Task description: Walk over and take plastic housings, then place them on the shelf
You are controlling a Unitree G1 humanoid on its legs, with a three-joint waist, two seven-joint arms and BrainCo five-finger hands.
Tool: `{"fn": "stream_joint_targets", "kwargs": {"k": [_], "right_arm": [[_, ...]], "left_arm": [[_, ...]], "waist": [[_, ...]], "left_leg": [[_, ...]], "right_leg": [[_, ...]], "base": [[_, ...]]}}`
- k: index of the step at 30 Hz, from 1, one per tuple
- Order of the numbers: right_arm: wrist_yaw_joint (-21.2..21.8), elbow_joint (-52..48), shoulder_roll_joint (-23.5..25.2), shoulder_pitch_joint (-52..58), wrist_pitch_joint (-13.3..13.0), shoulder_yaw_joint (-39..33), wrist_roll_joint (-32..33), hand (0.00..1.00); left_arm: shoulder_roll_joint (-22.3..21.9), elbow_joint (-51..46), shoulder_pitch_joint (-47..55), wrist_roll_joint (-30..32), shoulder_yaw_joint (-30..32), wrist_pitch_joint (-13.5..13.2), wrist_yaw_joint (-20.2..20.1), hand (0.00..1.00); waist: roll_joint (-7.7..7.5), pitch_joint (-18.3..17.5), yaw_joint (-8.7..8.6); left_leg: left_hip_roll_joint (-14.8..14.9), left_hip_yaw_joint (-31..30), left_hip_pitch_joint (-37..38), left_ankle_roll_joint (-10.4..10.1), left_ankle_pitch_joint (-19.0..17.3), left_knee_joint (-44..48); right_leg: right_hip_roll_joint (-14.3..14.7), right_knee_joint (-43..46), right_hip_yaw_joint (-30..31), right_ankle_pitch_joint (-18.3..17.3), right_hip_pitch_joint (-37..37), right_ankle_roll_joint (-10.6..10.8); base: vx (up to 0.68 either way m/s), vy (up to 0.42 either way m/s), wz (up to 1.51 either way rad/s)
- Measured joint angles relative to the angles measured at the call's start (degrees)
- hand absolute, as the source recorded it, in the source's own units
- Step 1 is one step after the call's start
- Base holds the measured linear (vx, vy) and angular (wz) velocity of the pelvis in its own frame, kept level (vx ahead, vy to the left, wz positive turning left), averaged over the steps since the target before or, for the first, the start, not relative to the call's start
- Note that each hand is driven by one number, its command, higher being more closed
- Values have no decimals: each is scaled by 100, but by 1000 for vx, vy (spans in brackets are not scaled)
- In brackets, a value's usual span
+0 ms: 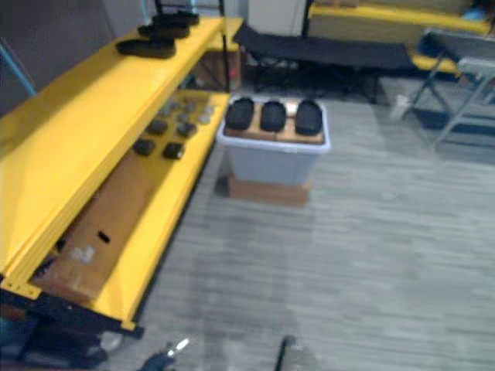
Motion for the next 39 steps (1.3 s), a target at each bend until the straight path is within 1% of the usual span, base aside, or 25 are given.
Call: {"fn": "stream_joint_targets", "kwargs": {"k": [3, 5, 7, 8, 10, 11, 12, 13, 15, 17, 18, 20, 22, 23, 24, 25, 27, 30, 32, 33, 35, 36, 37, 38, 39], "right_arm": [[-206, -114, -373, -349, -244, -48, -127, 0], [-266, -602, -486, -854, -465, -53, -157, 0], [-279, -791, -526, -1034, -463, 66, -150, 0], [-322, -987, -509, -1176, -472, 243, -144, 0], [-335, -1045, -358, -1368, -449, 468, -41, 0], [-334, -991, -325, -1434, -434, 535, -39, 0], [-333, -881, -318, -1538, -409, 587, -39, 0], [-346, -811, -329, -1591, -407, 575, -30, 0], [-344, -589, -329, -1639, -404, 576, -38, 0], [-341, -441, -329, -1619, -408, 584, -41, 0], [-338, -437, -334, -1610, -418, 632, -44, 0], [-342, -461, -340, -1569, -420, 677, -62, 0], [-345, -479, -321, -1308, -393, 673, -67, 0], [-345, -478, -286, -1215, -375, 673, -78, 0], [-349, -503, -170, -1028, -360, 605, -61, 0], [-351, -501, -141, -962, -344, 602, -59, 0], [-364, -474, -268, -937, -281, 502, -61, 0], [-485, -450, -335, -954, -125, 421, -59, 0], [-547, -423, -385, -909, -62, 430, -65, 0], [-595, -404, -395, -876, -25, 421, -115, 0], [-621, -404, -394, -852, -24, 319, -166, 0], [-672, -487, -380, -828, -31, 185, -165, 0], [-707, -602, -379, -812, -48, 86, -164, 0], [-708, -661, -398, -799, -64, 23, -165, 0], [-708, -689, -299, -795, -90, -15, -186, 0]], "left_arm": [[-29, -52, -1, -116, 147, -45, -1, 0], [-38, -3, 104, -39, 694, -11, -23, 0], [-45, 73, 308, 135, 790, -18, -25, 0], [-52, 210, 570, 298, 867, -11, -25, 0], [-33, 313, 910, 447, 884, -1, -22, 0], [0, 318, 991, 627, 891, -16, -30, 0], [87, 365, 1012, 783, 869, -68, -15, 0], [128, 411, 941, 832, 817, -126, -6, 0], [254, 396, 857, 876, 631, -276, 56, 0], [344, 271, 664, 784, 476, -353, 174, 0], [467, 228, 547, 770, 418, -371, 185, 0], [528, 61, 342, 758, 426, -432, 201, 0], [503, -67, 67, 738, 201, -540, 192, 0], [494, -80, 45, 738, 195, -557, 189, 0], [507, -119, 34, 738, 188, -558, 183, 0], [480, -118, 31, 731, 153, -551, 189, 0], [94, -94, 17, 706, -217, -517, 201, 0], [-121, -117, -6, 660, -293, -419, 213, 0], [-155, -111, -88, 656, -226, -407, 255, 0], [-153, -101, -146, 602, -228, -410, 322, 0], [-134, -100, -178, 537, -229, -406, 383, 0], [-117, -95, -183, 540, -239, -386, 400, 0], [-123, -68, -195, 550, -248, -381, 389, 0], [-117, -38, -210, 540, -237, -386, 363, 0], [6, -28, -240, 543, -239, -377, 319, 0]], "waist": [[-32, 11, 156], [60, 225, 262], [87, 259, 408], [49, 234, 583], [-225, 107, 726], [-415, 64, 755], [-567, 93, 796], [-596, 93, 832], [-556, 169, 830], [-444, 220, 804], [-384, 210, 757], [-273, 219, 675], [-331, 191, 658], [-380, 167, 651], [-551, 123, 611], [-562, 101, 542], [-142, -83, 435], [-19, -144, 376], [72, 22, 327], [141, 82, 352], [109, 81, 332], [99, 84, 307], [133, 100, 229], [132, 126, 219], [14, 139, 224]], "left_leg": [[-450, 83, -444, 52, 172, -1318], [-630, -152, -928, 158, 1068, -2537], [-628, -220, -933, 204, 1362, -2719], [-617, -212, -822, 248, 1553, -2511], [-849, -227, -884, 552, 1385, -2020], [-984, -208, -951, 769, 1240, -1817], [-1106, -190, -941, 838, 1019, -1677], [-1142, -204, -879, 946, 875, -1552], [-1129, -252, -482, 1043, 663, -1515], [-1043, -387, 8, 1008, 576, -1738], [-875, -394, 252, 968, 554, -1907], [-665, -415, 437, 904, 524, -2079], [-556, -425, 702, 582, 342, -2132], [-561, -432, 777, 488, 267, -2091], [-607, -551, 899, 310, 27, -1942], [-598, -615, 966, 248, -104, -1867], [-220, -830, 1115, 178, -174, -1943], [-97, -896, 639, 143, 358, -961], [208, -1085, -69, -33, 1129, 622], [354, -1058, -382, -92, 1209, 1248], [399, -534, -516, -3, 971, 754], [374, -69, -500, 76, 1005, -359], [278, 196, -525, 252, 1396, -1587], [215, 255, -529, 338, 1550, -1958], [-22, 265, -403, 310, 1589, -2220]], "right_leg": [[-128, -498, 70, -77, 474, -24], [-150, -530, 251, -334, 702, 202], [-172, -359, 473, -540, 766, 321], [-208, -220, 748, -753, 837, 439], [-456, -131, 853, -1036, 935, 508], [-651, 192, 846, -1227, 852, 593], [-851, 793, 818, -1366, 669, 623], [-1075, 1796, 693, -1354, 280, 682], [-1219, 2602, 376, -1549, 80, 547], [-1018, 2466, 138, -1717, -32, 435], [-750, 2116, 43, -1719, -263, 423], [-484, 1340, 52, -1513, -701, 542], [-484, -22, 89, -415, -1019, 523], [-531, -256, 112, -90, -1044, 535], [-620, -372, 229, 539, -1021, 465], [-639, -197, 263, 1007, -998, 413], [-362, 373, 188, 421, -1103, 276], [-305, 557, 91, 75, -1070, 206], [-130, 189, -27, 31, -520, 169], [-50, -43, -91, 28, -149, 161], [-89, -302, -162, 61, 192, 176], [-130, -473, -208, 81, 342, 254], [-145, -542, -261, 62, 380, 359], [-167, -541, -252, 44, 383, 406], [-330, -625, -191, 76, 399, 527]], "base": [[341, -45, -19], [301, 80, -49], [294, 172, -76], [518, 279, -100], [519, 264, -49], [372, 184, 9], [450, 203, 16], [358, 153, 14], [454, 125, 18], [499, -12, 9], [469, -99, 3], [361, -97, 9], [394, -176, 8], [367, -262, 20], [295, -260, 34], [358, -312, 38], [322, -223, 15], [313, -256, 7], [216, -136, 22], [175, -46, 15], [233, -30, 7], [282, 24, 15], [221, 68, 14], [212, 120, 14], [242, 153, 5]]}}
